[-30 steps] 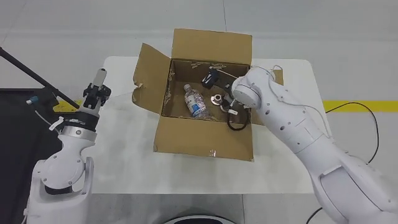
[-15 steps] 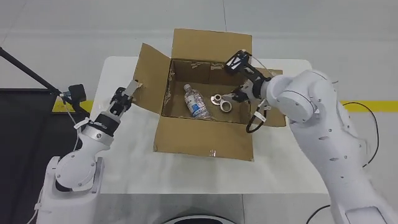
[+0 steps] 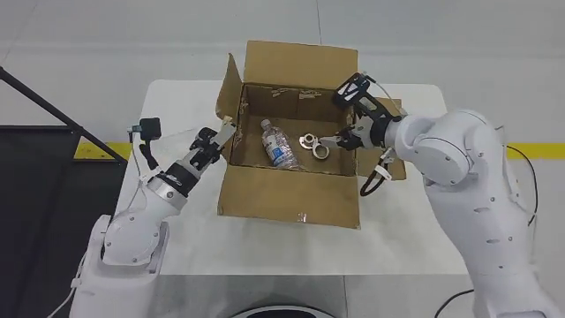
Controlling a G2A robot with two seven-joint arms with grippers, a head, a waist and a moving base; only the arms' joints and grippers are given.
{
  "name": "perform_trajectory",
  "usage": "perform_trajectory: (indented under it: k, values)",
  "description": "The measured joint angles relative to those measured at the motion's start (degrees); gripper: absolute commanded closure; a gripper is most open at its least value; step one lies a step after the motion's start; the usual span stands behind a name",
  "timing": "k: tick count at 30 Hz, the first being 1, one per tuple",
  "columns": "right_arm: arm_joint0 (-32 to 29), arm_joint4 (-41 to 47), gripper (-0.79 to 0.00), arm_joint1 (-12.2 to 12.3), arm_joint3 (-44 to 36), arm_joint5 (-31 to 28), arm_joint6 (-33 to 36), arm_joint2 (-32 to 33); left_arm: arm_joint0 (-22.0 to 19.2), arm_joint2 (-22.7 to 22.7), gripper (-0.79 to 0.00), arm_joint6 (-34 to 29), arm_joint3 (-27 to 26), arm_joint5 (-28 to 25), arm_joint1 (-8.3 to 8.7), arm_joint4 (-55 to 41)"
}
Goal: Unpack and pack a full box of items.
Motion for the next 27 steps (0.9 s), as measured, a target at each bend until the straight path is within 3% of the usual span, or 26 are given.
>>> perform_trajectory:
  k: [7, 15, 22, 27]
  values:
    - [-4.3, 9.6, -0.785, 1.3, 2.6, -0.9, -4.4, 9.1, -2.8, 4.1, -0.785, -2.6, 1.7, 2.3, 0.15, 1.3]
    - [-7.7, 28.4, -0.785, 3.3, 12.7, -3.2, -1.1, 22.2, -7.0, 8.3, -0.785, -6.8, 5.0, 5.9, 0.34, 2.9]
    - [-7.4, 31.8, -0.785, 4.7, 22.4, -2.8, 1.8, 26.0, -9.2, 10.4, -0.785, -9.0, 6.3, 8.4, 0.57, 4.9]
    - [-4.7, 36.9, -0.785, 5.0, 30.6, -5.0, 6.9, 24.1, -9.8, 10.9, -0.785, -9.0, 6.5, 9.0, 0.74, 5.2]
